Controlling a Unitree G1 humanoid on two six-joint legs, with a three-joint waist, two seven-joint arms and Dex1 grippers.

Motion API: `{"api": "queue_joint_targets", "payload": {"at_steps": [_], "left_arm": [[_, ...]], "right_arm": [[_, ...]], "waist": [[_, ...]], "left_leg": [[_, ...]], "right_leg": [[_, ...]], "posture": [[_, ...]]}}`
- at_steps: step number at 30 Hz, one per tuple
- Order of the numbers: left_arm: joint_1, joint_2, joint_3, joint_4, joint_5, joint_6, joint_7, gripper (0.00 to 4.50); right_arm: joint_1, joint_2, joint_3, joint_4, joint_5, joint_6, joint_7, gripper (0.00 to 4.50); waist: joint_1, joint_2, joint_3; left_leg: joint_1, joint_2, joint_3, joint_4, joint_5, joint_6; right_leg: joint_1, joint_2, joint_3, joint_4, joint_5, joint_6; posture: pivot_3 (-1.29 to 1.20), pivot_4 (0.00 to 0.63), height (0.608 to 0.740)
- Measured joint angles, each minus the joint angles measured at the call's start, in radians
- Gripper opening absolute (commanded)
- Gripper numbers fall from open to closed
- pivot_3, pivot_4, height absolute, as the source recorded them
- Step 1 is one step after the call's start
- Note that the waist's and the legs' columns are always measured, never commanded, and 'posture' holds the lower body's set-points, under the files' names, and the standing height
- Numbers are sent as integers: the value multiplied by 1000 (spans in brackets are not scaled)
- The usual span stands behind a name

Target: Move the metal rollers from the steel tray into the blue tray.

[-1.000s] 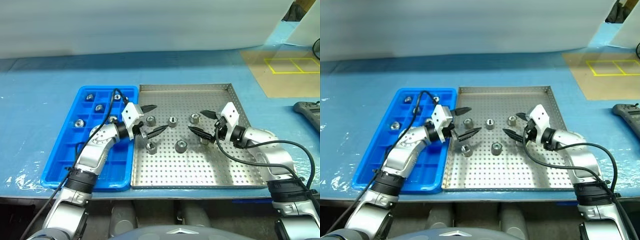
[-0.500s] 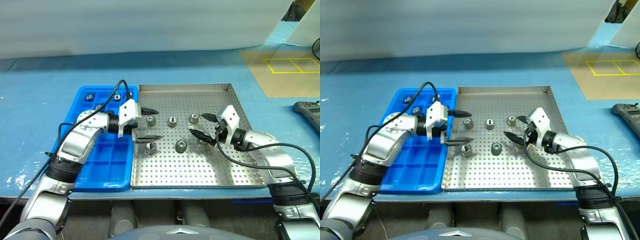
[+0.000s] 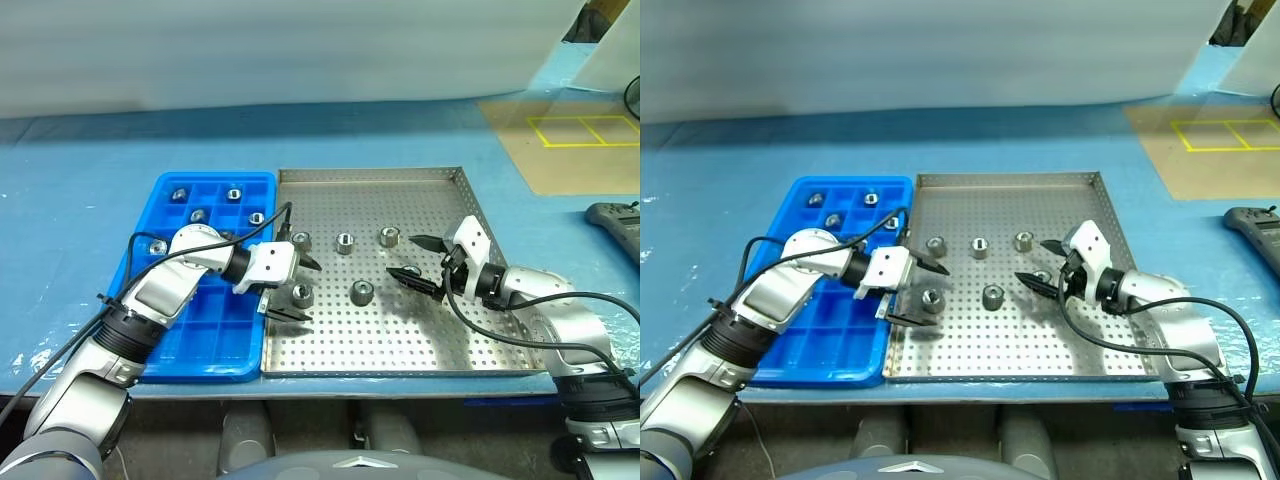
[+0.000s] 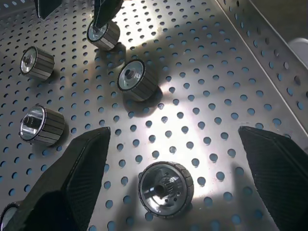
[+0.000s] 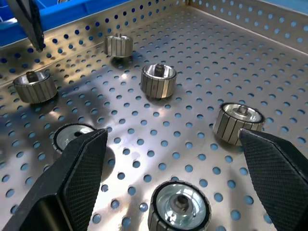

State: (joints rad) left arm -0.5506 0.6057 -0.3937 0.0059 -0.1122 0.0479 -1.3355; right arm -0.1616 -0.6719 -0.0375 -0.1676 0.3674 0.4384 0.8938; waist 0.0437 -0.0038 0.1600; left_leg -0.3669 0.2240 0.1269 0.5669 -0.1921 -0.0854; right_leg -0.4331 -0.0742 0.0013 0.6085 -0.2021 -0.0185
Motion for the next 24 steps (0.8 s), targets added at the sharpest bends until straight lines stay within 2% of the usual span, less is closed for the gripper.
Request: {"api": "queue_joint_targets", "payload": {"at_steps": [5,16,24], "left_arm": [[-27,-13,-16,61,24,-58,-32,4500],[-81,-33,-63,164,112,-220,-60,4500],[-156,-34,-131,202,161,-250,-130,4500]], "right_arm": [[28,-36,-30,-51,38,15,41,4449],[49,-40,-33,-84,56,16,45,4449],[49,-39,-33,-83,56,11,41,4449]], "waist": [[0,0,0],[-1,1,-1],[-5,2,-1]], "left_leg": [[0,0,0,0,0,0],[2,0,0,1,0,0],[5,1,0,0,1,-1]], "right_leg": [[1,0,0,0,0,0],[3,0,0,0,0,-1],[4,0,0,2,1,-1]], "posture": [[-117,150,740],[-126,150,740],[-121,150,740]]}}
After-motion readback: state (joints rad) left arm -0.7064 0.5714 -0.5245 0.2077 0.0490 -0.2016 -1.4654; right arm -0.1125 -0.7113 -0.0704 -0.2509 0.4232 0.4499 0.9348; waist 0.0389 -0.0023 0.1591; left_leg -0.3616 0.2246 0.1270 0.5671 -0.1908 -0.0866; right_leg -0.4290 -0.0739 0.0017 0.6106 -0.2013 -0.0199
